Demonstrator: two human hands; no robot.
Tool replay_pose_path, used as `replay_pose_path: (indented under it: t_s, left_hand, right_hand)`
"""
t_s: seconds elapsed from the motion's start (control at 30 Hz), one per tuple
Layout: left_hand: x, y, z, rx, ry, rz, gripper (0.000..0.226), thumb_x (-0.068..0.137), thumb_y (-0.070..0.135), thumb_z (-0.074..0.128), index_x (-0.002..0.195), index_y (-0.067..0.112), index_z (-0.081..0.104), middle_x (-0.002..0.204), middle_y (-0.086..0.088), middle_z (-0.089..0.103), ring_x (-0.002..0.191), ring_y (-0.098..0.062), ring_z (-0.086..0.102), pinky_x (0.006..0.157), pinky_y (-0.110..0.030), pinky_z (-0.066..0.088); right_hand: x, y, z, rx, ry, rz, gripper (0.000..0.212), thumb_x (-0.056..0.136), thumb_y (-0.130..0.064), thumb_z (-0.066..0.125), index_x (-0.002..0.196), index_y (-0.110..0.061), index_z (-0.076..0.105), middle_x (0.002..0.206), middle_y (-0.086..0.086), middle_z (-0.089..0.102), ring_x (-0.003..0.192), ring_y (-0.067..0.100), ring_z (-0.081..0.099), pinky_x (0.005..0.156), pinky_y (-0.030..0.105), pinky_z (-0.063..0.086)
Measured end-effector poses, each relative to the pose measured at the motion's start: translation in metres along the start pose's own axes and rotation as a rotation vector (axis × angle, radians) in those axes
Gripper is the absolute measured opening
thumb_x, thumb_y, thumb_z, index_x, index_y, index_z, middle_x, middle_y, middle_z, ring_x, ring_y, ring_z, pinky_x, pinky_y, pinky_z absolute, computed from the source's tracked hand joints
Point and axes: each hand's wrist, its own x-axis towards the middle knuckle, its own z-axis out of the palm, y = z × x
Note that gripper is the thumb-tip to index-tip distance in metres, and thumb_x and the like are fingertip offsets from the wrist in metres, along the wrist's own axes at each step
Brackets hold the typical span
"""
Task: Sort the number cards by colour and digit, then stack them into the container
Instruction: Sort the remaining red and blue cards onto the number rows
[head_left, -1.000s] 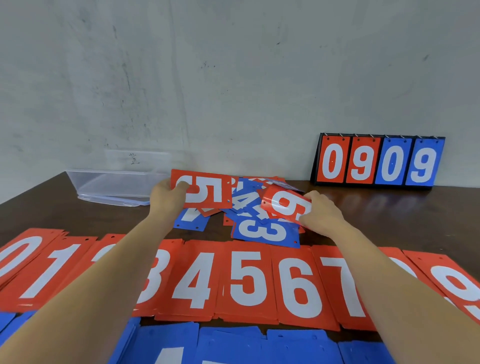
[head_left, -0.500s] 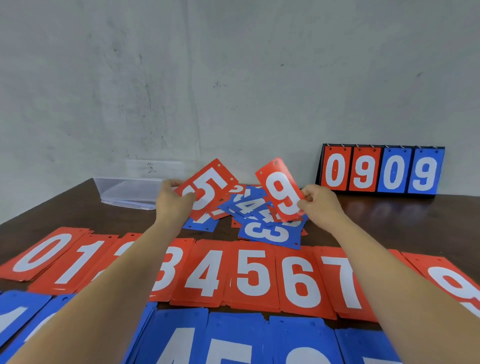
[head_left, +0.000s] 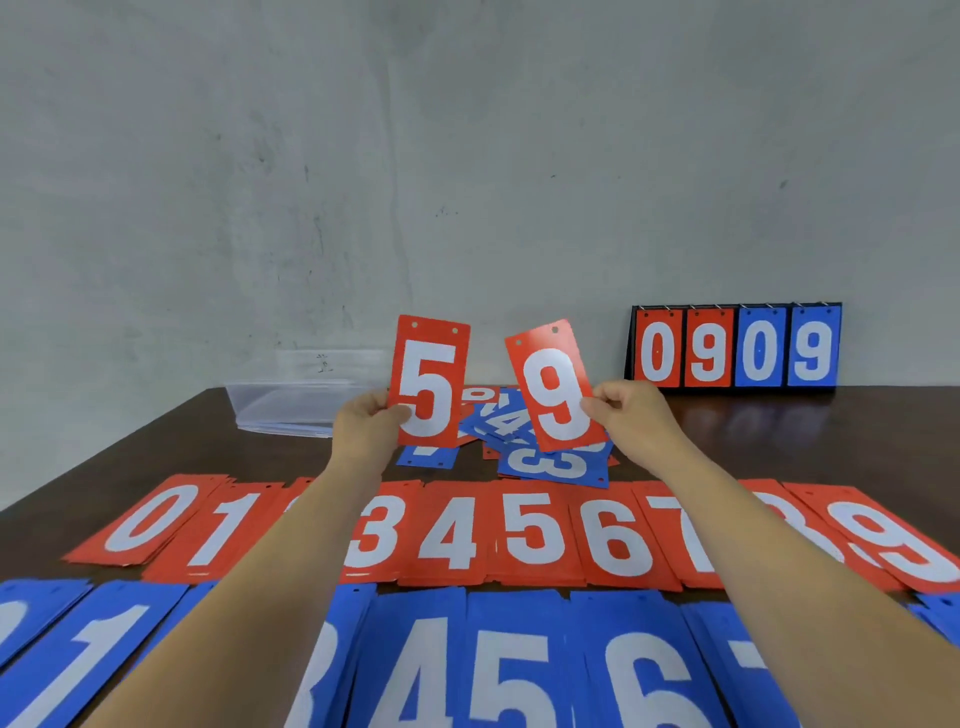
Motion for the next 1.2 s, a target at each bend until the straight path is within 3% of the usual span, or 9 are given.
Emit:
replay_pose_path:
  t_s: [0.1,0.2,0.33,0.43,0.53,0.7,0.9,1.07,1.2]
  left_hand:
    - [-0.016,0.003,-0.018,0.033,-0.03,0.008,0.02,0.093,0.004,0.058,0.084,0.021,0.063,0.098,-0.004,0.069,0.092,-0.024,0.067,0.083,-0.037,0.054]
    - [-0.032,0.003,-0.04,0.076,-0.071,0.008,0.019,0.09,0.002,0.06,0.098,0.018,0.062,0.108,-0.007,0.07,0.098,-0.027,0.068,0.091,-0.048,0.054]
    - [-0.058,0.003,-0.067,0.129,-0.11,0.033,0.03,0.087,0.0,0.061,0.11,0.017,0.055,0.11,-0.01,0.068,0.094,-0.028,0.068,0.084,-0.049,0.057]
    - [-0.074,0.002,-0.085,0.113,-0.126,0.058,0.023,0.088,0.005,0.063,0.105,0.02,0.057,0.108,-0.007,0.068,0.095,-0.027,0.068,0.085,-0.048,0.057]
    - [-0.088,0.001,-0.096,0.074,-0.123,0.064,0.008,0.093,0.013,0.061,0.095,0.021,0.062,0.104,-0.004,0.07,0.096,-0.026,0.068,0.087,-0.049,0.056]
    - [-0.107,0.001,-0.093,0.093,-0.173,0.048,0.008,0.093,0.013,0.063,0.096,0.007,0.068,0.099,-0.01,0.072,0.085,-0.028,0.07,0.081,-0.043,0.059]
    - [-0.126,0.001,-0.059,0.118,-0.261,0.026,0.006,0.093,0.014,0.063,0.093,0.008,0.065,0.099,-0.009,0.069,0.07,-0.013,0.062,0.059,-0.023,0.049]
    - [-0.124,-0.002,-0.023,0.173,-0.309,0.024,0.018,0.093,0.014,0.063,0.104,0.0,0.065,0.099,-0.01,0.068,0.062,-0.011,0.057,0.046,-0.014,0.045]
    - [-0.114,-0.001,0.003,0.218,-0.309,-0.01,0.021,0.092,0.016,0.065,0.106,0.001,0.064,0.109,-0.014,0.068,0.07,-0.017,0.06,0.058,-0.022,0.048]
  right_hand:
    - [-0.021,-0.014,0.001,0.03,0.034,-0.002,0.015,0.094,-0.013,0.058,0.086,-0.001,0.065,0.084,0.012,0.07,0.083,0.032,0.067,0.075,0.046,0.056]
    - [-0.045,-0.027,0.002,0.078,0.054,0.034,0.008,0.094,-0.012,0.059,0.093,-0.008,0.065,0.097,0.004,0.071,0.091,0.022,0.069,0.078,0.04,0.059]
    - [-0.082,-0.043,0.005,0.154,0.095,0.08,0.011,0.095,-0.013,0.058,0.092,-0.006,0.065,0.095,0.011,0.071,0.091,0.029,0.069,0.08,0.045,0.058]
    - [-0.11,-0.053,0.004,0.183,0.17,0.081,0.012,0.096,-0.016,0.057,0.089,-0.012,0.065,0.094,0.006,0.07,0.086,0.022,0.068,0.072,0.035,0.058]
    - [-0.132,-0.055,-0.001,0.197,0.231,0.102,0.01,0.095,-0.014,0.057,0.091,-0.009,0.065,0.091,0.004,0.068,0.087,0.022,0.066,0.075,0.036,0.057]
    - [-0.161,-0.05,-0.019,0.255,0.288,0.173,0.006,0.094,-0.008,0.058,0.096,-0.012,0.061,0.09,-0.002,0.064,0.084,0.015,0.063,0.063,0.021,0.05]
    - [-0.181,-0.034,-0.048,0.227,0.32,0.217,0.01,0.093,-0.013,0.06,0.086,-0.009,0.065,0.086,0.001,0.066,0.081,0.013,0.061,0.063,0.02,0.046]
    - [-0.181,-0.012,-0.078,0.255,0.315,0.251,0.013,0.094,-0.014,0.06,0.086,-0.006,0.066,0.081,0.001,0.067,0.076,0.012,0.061,0.063,0.019,0.048]
    - [-0.17,0.011,-0.1,0.271,0.318,0.29,0.007,0.093,-0.012,0.061,0.092,-0.007,0.066,0.093,0.004,0.068,0.084,0.015,0.063,0.062,0.019,0.046]
